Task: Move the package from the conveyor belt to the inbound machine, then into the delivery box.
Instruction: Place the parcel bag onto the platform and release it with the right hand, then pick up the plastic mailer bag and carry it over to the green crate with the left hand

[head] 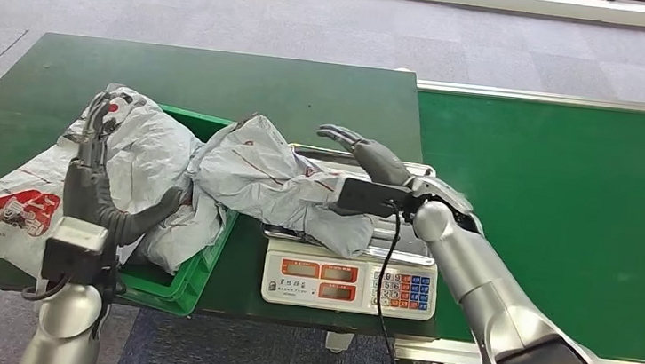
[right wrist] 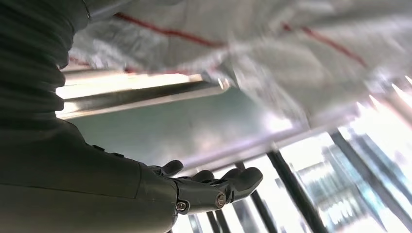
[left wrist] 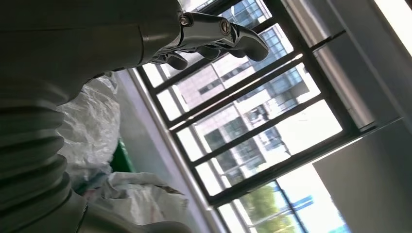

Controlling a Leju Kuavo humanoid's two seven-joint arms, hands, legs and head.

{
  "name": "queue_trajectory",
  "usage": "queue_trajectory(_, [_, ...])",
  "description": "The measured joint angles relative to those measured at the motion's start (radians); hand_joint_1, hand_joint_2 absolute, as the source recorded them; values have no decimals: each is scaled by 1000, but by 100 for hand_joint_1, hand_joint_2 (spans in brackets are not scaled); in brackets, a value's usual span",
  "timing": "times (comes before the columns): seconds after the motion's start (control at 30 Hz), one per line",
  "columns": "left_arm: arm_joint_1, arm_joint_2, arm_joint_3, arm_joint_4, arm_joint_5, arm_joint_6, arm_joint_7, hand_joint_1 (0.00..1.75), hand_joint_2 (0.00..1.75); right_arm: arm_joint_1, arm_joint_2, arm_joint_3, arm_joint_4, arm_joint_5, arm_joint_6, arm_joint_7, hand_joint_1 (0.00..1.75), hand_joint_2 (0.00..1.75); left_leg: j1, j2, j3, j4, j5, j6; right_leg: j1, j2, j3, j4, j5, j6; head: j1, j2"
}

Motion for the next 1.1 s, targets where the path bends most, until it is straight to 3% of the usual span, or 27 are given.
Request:
queue_trajectory(0.17, [-130,31,-65,149,-274,-17,142,0,175,240,-15,-230,-363,-149,-309,-66,0,175,-1,-2,-2,0,0,0,0,-2,-2,0,0,0,0,0])
queue_trajectory(0.3, [-289,30,-146,350,-471,-65,235,0,175,411,29,-393,-623,-285,-653,-132,0,175,-1,-3,-3,0,0,0,0,-3,-2,0,-1,0,0,0])
queue_trajectory(0.4, [-417,3,-218,545,-574,-91,258,0,175,510,58,-444,-783,-333,-859,-143,0,175,-1,0,-2,0,-1,0,-1,-1,-3,0,0,0,0,0])
queue_trajectory(0.47, [-485,-32,-269,678,-614,-109,259,0,175,554,66,-449,-863,-328,-919,-144,0,175,-1,4,-2,0,-1,1,-1,2,-4,0,1,0,0,0])
queue_trajectory(0.63, [-581,-125,-355,911,-636,-166,223,0,175,615,85,-462,-995,-307,-939,-144,0,175,-1,5,-2,0,-1,1,-1,3,-4,0,1,0,0,0])
queue_trajectory(0.67, [-589,-146,-370,943,-639,-175,216,10,175,621,88,-465,-1011,-313,-939,-143,0,175,-1,5,-2,0,-1,1,-1,3,-4,0,1,0,0,0])
queue_trajectory(0.77, [-596,-198,-411,1004,-645,-194,215,141,175,633,95,-467,-1044,-335,-940,-143,0,175,-2,5,-2,0,-1,1,-2,3,-4,0,1,0,0,0])
queue_trajectory(0.8, [-597,-210,-424,1017,-645,-200,220,175,175,635,96,-467,-1052,-338,-940,-143,0,175,-2,5,-2,0,-1,1,-2,4,-4,0,1,0,0,0])
queue_trajectory(0.97, [-603,-244,-514,1056,-592,-259,263,175,175,643,102,-468,-1080,-335,-940,-143,0,175,-1,5,-2,0,-1,1,-1,4,-4,0,1,0,0,0])
queue_trajectory(1.1, [-608,-256,-568,1071,-497,-240,276,175,175,645,109,-468,-1085,-330,-940,-142,0,175,-1,5,-2,-1,-1,1,-1,4,-4,0,1,0,0,0])
